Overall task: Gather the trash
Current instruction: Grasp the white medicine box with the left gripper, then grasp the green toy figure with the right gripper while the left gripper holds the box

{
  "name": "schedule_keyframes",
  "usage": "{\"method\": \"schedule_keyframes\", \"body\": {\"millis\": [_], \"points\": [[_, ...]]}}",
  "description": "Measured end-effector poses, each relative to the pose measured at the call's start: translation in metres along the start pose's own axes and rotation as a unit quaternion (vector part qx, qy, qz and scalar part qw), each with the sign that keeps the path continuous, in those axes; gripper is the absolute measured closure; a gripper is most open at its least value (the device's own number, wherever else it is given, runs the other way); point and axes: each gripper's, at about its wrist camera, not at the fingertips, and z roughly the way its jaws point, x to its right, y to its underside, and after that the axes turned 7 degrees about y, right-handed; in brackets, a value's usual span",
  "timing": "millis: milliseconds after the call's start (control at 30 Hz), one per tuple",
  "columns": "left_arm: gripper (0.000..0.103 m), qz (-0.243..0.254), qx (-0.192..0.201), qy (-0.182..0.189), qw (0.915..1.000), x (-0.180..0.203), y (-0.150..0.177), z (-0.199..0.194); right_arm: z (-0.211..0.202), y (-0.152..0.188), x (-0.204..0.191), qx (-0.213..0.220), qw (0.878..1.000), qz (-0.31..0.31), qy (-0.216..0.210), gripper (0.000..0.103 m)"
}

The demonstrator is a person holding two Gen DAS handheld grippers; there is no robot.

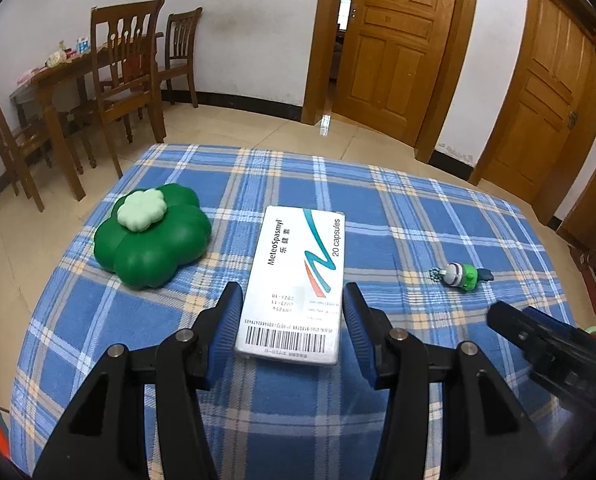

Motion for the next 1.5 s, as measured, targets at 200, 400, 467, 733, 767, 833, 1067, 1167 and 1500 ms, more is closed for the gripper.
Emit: {"method": "schedule_keyframes", "body": {"millis": [200,400,467,733,767,833,1067,1167,1500], "points": [[0.051,-0.007,-0.005,0.003,1.0000,-0.004,0.001,0.002,0.013,-0.011,-0.018,0.015,1.000,-0.021,0.017,0.038],[0.051,-0.014,-0.008,0.005,0.9999,-0.006,0.001,0.004,0.021,-0.018,-0.034,0.035,0.997,-0.054,0.032,0.038],[0.051,-0.016,-0.009,0.005,0.9998,-0.008,0.001,0.005,0.025,-0.017,-0.038,0.035,0.997,-0.058,0.032,0.038],[0.051,-0.017,-0.011,0.007,0.9998,-0.009,0.001,0.006,0.037,-0.019,-0.037,0.021,0.998,-0.052,0.033,0.056],[0.051,-0.017,-0.011,0.007,0.9998,-0.009,0.002,0.006,0.037,-0.019,-0.036,0.021,0.998,-0.052,0.030,0.056],[0.051,-0.016,-0.011,0.006,0.9998,-0.009,0.002,0.006,0.035,-0.018,-0.033,0.021,0.998,-0.050,0.029,0.058],[0.051,-0.016,-0.011,0.006,0.9998,-0.009,0.002,0.006,0.020,-0.008,-0.019,0.011,1.000,-0.025,0.010,0.058],[0.051,-0.016,-0.011,0.007,0.9998,-0.008,0.002,0.006,0.006,-0.003,-0.010,0.015,1.000,-0.013,0.002,0.058],[0.051,-0.006,-0.007,0.009,0.9999,0.000,0.003,0.005,-0.051,0.014,0.025,0.050,0.998,0.023,0.000,0.058]]}}
